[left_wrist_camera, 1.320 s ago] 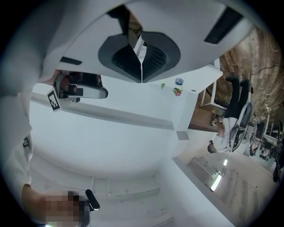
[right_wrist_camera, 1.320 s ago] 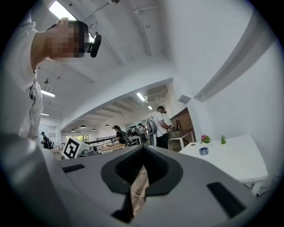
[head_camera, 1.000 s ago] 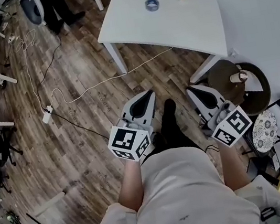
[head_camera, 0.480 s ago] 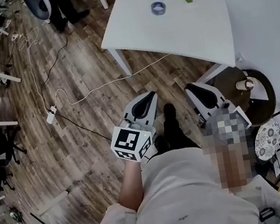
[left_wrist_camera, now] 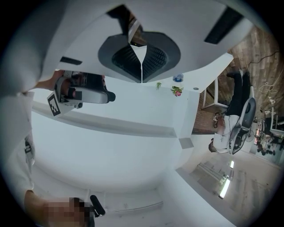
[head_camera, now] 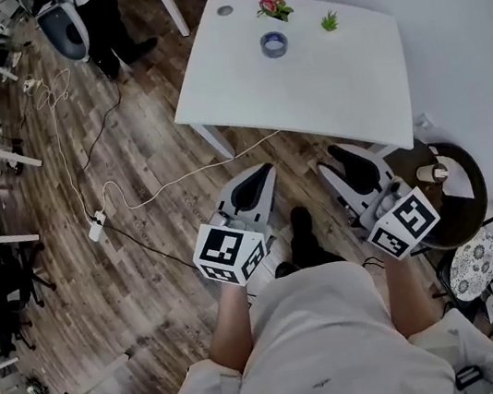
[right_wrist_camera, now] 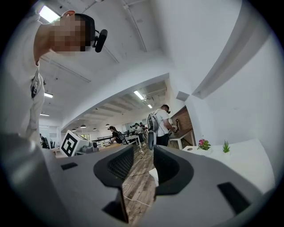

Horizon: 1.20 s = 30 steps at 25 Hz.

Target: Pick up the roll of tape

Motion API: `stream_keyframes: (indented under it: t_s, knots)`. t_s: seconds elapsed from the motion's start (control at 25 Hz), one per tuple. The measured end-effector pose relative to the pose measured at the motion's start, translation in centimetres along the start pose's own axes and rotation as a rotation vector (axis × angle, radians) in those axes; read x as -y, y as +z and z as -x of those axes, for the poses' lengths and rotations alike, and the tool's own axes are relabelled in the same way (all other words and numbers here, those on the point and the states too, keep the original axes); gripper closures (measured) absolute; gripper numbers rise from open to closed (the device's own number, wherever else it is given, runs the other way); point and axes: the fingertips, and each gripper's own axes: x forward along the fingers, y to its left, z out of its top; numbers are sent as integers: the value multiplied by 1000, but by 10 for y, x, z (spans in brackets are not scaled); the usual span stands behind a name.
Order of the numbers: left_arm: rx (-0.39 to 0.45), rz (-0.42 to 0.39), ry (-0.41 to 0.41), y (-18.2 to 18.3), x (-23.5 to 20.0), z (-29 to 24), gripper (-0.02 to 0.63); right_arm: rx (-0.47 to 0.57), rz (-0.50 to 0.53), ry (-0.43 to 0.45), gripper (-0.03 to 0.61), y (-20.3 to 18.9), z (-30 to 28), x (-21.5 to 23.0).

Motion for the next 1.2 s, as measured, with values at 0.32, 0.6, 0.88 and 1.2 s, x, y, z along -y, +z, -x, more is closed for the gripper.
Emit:
stream_keyframes:
  t_s: [0.32, 0.6, 0.88, 1.2]
  knots:
    - [8, -21, 63, 22, -32, -44, 592, -12, -5, 27, 403, 11, -21, 54]
    - [20, -24, 119, 31, -55, -67, 592, -19, 1, 59, 397, 16, -41, 86]
    - [1, -18, 151, 27, -62, -79, 592, -37, -23, 90, 396, 12, -52, 103]
    - [-15, -15, 169, 21, -68, -82, 592, -51, -39, 106, 396, 4, -58, 109]
